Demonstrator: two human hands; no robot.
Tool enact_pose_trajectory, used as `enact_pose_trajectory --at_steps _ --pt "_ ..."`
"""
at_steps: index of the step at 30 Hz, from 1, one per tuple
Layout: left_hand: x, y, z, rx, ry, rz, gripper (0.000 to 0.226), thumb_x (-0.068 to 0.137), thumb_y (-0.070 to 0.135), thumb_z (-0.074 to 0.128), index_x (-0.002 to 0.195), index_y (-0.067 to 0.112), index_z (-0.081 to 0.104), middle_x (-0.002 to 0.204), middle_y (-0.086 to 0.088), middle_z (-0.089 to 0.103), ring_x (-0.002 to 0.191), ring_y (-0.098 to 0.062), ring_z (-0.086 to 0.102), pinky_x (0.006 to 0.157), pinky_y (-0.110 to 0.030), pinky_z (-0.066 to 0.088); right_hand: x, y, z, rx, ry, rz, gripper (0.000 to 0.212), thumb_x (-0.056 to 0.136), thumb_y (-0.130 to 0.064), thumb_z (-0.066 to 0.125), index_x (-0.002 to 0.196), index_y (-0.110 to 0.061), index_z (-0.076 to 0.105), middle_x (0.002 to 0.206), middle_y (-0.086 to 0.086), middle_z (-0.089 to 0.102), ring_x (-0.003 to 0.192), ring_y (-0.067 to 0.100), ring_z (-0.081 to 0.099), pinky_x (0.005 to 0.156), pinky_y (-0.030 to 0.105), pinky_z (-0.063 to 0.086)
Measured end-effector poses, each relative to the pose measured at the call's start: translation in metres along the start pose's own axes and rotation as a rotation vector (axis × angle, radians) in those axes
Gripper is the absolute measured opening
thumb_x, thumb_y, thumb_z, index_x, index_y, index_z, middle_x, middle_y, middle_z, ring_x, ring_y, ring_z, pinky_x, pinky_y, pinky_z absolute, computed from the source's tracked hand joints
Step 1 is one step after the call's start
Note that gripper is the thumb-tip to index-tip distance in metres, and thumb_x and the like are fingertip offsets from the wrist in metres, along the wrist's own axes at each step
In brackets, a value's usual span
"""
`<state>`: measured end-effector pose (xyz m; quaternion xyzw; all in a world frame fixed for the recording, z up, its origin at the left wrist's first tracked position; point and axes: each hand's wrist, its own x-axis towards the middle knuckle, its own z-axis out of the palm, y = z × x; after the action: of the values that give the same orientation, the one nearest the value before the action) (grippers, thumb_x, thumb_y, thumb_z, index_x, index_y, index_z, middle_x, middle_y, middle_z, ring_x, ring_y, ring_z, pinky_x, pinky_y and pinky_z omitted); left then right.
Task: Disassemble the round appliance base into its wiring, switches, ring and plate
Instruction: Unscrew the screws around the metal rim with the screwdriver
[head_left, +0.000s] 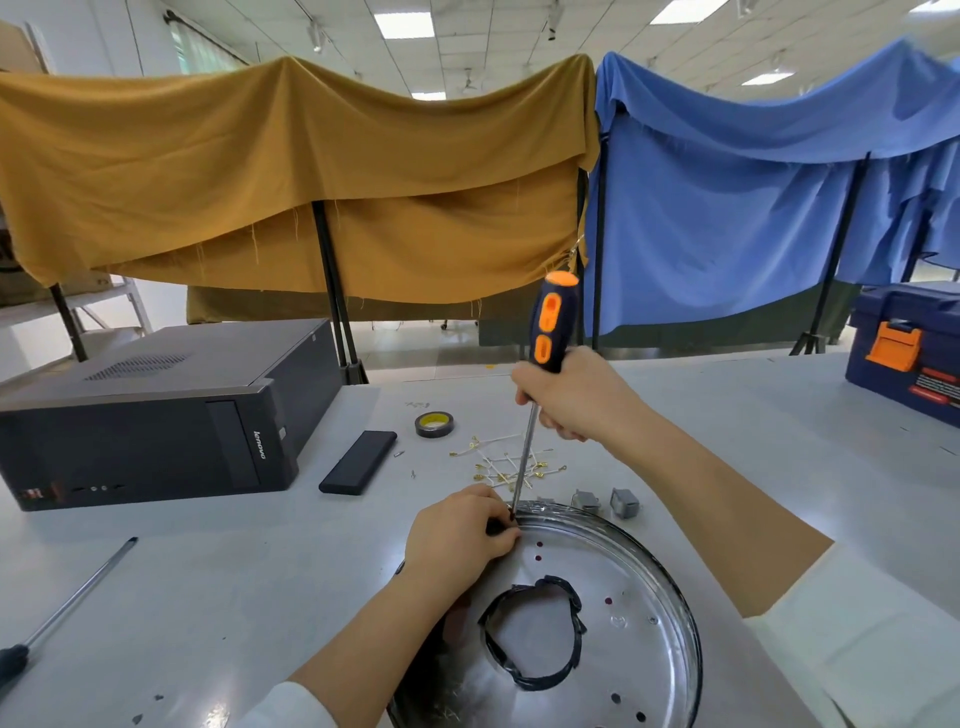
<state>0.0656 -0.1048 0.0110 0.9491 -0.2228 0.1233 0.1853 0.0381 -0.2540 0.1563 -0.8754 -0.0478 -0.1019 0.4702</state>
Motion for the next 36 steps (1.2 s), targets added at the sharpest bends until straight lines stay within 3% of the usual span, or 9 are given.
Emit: enact_pose_trajectory --at_steps 5,9,13,17,19,22,24,29,36 --pt "-0.002 0.0 -0.002 -0.033 -0.007 0.001 0.015 0.085 0.045 0.055 0.09 0.036 0.066 0.103 0.019 0.057 0.089 0.0 0.054 0.067 -0.019 0.039 -0.002 -0.014 -0.026 0.268 0.109 -0.145 0.016 0.083 -0.026 0.055 0.08 -0.013 0.063 0.043 0.0 0.056 0.033 0.012 0.042 0.035 0.017 0.036" --pt "-0.003 0.001 -0.005 -0.099 -0.013 -0.023 0.011 0.083 0.046 0.057 0.083 0.036 0.064 0.097 0.02 0.058 0.085 0.001 0.052 0.066 -0.018 0.039 -0.012 0.021 -0.004 0.162 -0.076 -0.185 0.012 0.093 -0.009 0.053 0.09 -0.018 0.061 0.073 0.001 0.064 0.052 0.009 0.058 0.046 0.02 0.047" --pt "-0.004 0.001 -0.007 -0.158 -0.021 -0.061 0.008 0.079 0.045 0.06 0.079 0.038 0.063 0.092 0.021 0.06 0.083 0.002 0.052 0.068 -0.019 0.042 -0.016 0.082 0.032 -0.184 -0.125 -0.187 0.019 0.084 0.009 0.053 0.093 -0.008 0.054 0.084 0.006 0.053 0.075 0.017 0.051 0.071 0.028 0.045" --pt "-0.003 -0.001 -0.008 -0.29 -0.017 -0.128 0.006 0.076 0.044 0.064 0.076 0.038 0.063 0.089 0.022 0.062 0.083 0.002 0.056 0.07 -0.021 0.046 -0.012 0.106 0.045 -0.237 -0.16 -0.108 0.034 0.075 0.008 0.061 0.1 -0.013 0.051 0.088 0.001 0.052 0.08 0.019 0.048 0.072 0.028 0.047" --pt "-0.001 0.0 -0.009 -0.435 0.013 -0.149 0.006 0.077 0.038 0.067 0.072 0.038 0.063 0.089 0.019 0.065 0.085 0.002 0.059 0.075 -0.023 0.049 -0.013 0.11 0.053 -0.283 -0.191 -0.111 0.032 0.077 -0.003 0.062 0.09 -0.028 0.046 0.087 0.0 0.057 0.079 0.022 0.053 0.073 0.041 0.051" --pt "0.002 0.001 -0.012 -0.665 0.157 -0.218 0.008 0.081 0.024 0.068 0.073 0.028 0.068 0.082 0.014 0.069 0.081 0.003 0.063 0.073 -0.013 0.048 -0.016 0.116 0.06 -0.499 -0.191 -0.102 0.029 0.078 -0.021 0.053 0.086 -0.042 0.035 0.084 -0.01 0.057 0.08 0.02 0.056 0.066 0.035 0.045" --pt "0.006 -0.001 -0.018 -0.857 0.27 -0.357 0.005 0.081 0.02 0.069 0.077 0.017 0.069 0.078 0.007 0.071 0.075 0.001 0.065 0.07 -0.01 0.048 -0.015 0.118 0.061 -0.496 -0.194 -0.095 0.032 0.077 -0.019 0.05 0.085 -0.044 0.033 0.085 -0.011 0.058 0.079 0.021 0.057 0.064 0.033 0.043" --pt "0.015 -0.031 -0.04 -1.449 0.326 -0.613 0.006 0.087 0.006 0.063 0.088 0.0 0.063 0.086 -0.011 0.071 0.08 -0.02 0.07 0.073 -0.026 0.058 -0.014 0.119 0.059 -0.496 -0.213 -0.089 0.032 0.078 -0.018 0.056 0.089 -0.041 0.037 0.086 -0.013 0.056 0.079 0.02 0.058 0.06 0.029 0.039" --pt "0.021 -0.106 -0.029 -0.473 0.11 -0.527 0.011 0.084 0.024 0.069 0.081 0.015 0.064 0.076 -0.001 0.068 0.066 -0.013 0.067 0.059 -0.02 0.051 -0.008 0.127 0.061 -0.503 -0.234 -0.132 0.03 0.08 -0.017 0.055 0.087 -0.04 0.036 0.08 -0.013 0.052 0.079 0.02 0.055 0.058 0.029 0.037"
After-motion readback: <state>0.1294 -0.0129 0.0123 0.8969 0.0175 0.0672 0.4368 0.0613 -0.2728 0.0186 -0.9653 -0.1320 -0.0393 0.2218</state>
